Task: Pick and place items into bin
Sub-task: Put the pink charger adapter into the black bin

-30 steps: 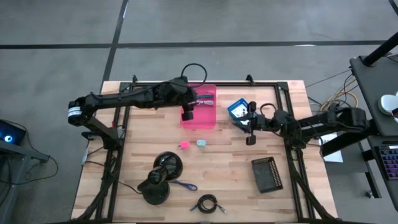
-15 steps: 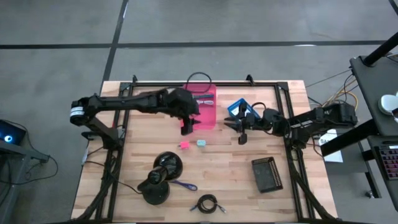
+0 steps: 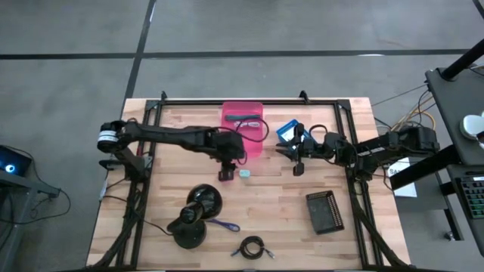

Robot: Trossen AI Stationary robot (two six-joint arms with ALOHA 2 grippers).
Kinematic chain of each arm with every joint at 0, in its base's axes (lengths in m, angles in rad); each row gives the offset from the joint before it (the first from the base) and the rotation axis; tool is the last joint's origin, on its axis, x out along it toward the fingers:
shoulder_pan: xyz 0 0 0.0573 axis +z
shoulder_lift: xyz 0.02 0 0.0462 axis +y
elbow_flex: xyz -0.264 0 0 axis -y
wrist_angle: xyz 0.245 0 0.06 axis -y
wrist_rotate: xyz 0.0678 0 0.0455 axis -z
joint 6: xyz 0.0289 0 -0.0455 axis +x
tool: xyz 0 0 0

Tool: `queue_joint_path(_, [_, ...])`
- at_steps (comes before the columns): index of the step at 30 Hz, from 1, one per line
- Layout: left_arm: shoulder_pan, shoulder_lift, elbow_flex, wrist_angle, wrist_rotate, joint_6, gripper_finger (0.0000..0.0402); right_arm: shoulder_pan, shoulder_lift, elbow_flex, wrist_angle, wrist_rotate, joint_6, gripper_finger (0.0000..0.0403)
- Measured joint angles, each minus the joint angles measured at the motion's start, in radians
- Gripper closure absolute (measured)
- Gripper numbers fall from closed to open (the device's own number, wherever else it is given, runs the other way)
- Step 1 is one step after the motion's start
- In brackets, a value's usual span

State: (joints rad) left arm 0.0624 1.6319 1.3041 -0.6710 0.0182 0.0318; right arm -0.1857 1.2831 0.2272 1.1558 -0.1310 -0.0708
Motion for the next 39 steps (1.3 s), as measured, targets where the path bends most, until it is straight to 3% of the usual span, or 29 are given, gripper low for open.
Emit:
queue_joint_path(13, [0.004, 0.157, 0.005, -0.142, -0.001, -0.002, 0.0234, 0.0, -0.006, -0.007, -0.01, 0.0, -0.009, 0.0323])
queue_joint_path(23, [0.003, 0.154, 0.007, -0.195, 0.005, -0.154, 0.0234, -0.002, -0.007, -0.007, -0.023, 0.001, -0.011, 0.0334])
queue_joint_path(39, [-0.008, 0.173, 0.002, -0.228, 0.05, -0.16, 0.0234, -0.002, -0.007, -0.007, -0.046, 0.001, -0.016, 0.0332])
